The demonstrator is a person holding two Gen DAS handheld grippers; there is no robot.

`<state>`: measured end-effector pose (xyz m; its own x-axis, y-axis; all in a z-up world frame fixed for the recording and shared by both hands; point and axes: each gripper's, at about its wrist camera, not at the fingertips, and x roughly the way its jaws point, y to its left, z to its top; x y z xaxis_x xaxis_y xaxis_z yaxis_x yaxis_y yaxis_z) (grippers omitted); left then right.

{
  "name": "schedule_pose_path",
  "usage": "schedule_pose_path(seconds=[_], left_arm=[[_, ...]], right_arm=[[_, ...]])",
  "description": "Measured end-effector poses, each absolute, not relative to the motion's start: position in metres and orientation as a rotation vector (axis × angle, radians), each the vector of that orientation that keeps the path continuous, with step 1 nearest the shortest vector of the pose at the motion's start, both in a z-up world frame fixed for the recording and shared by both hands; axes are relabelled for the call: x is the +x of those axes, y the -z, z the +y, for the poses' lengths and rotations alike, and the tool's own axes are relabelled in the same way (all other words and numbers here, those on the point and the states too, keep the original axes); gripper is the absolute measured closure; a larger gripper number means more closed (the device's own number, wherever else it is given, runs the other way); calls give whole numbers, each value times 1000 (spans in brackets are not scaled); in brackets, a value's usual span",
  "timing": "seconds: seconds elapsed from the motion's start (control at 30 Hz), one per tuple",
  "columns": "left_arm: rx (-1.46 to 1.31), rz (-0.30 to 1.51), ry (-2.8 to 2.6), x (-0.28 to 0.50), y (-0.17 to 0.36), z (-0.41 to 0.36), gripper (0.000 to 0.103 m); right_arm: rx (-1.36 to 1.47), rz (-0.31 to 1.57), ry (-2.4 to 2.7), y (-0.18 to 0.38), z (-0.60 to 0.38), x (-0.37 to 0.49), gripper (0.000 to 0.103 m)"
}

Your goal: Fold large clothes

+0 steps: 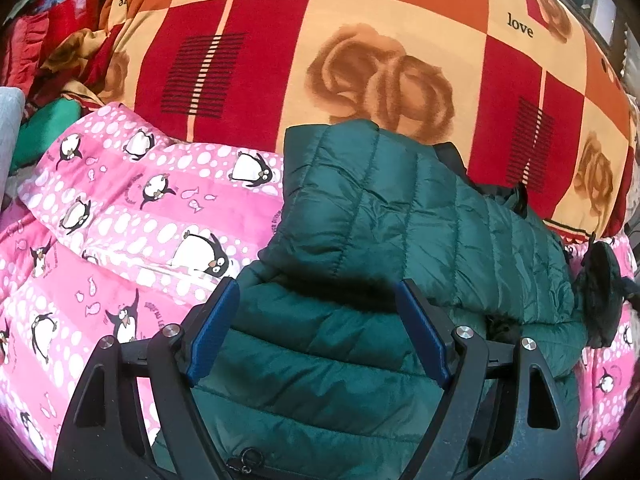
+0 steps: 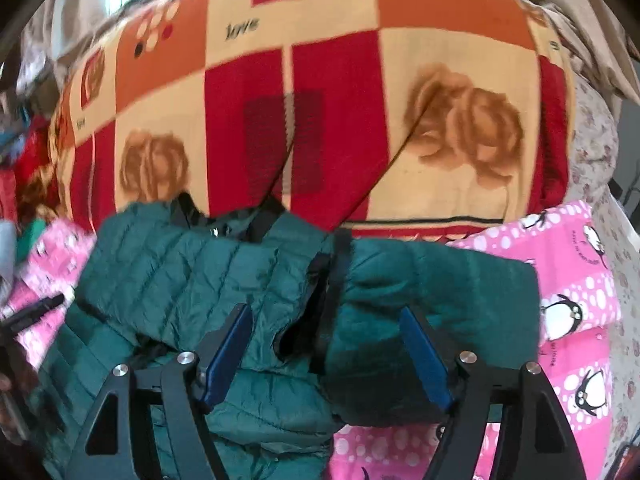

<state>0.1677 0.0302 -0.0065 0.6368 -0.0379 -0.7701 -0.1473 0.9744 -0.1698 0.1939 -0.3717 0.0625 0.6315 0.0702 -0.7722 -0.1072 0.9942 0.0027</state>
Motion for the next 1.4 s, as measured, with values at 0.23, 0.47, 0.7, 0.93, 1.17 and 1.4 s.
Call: schedule_pose_path(seconds=[0.23,0.47,0.7,0.93,1.17,1.4], left_arm=[[-224,872,-67,165,3,39,22],[-247,876,-78,166,5,50,22],[-254,871,-67,163,1,47,22],[-244,851,-74,160,-10,50,22],[-256,847,-77,160,-11,55,22],[-270,850,-82,160,-7,63,22]], right_arm=[[-135,999,40,7,-374,219,29],[68,994,30,3,-410,215,79],[191,891,-99,-46,-397,198,80],[239,842,-206,-74,-353,191,80],[278,822,-303,-90,-318,195,80],[278,826,-362,-92,-283,203,80]])
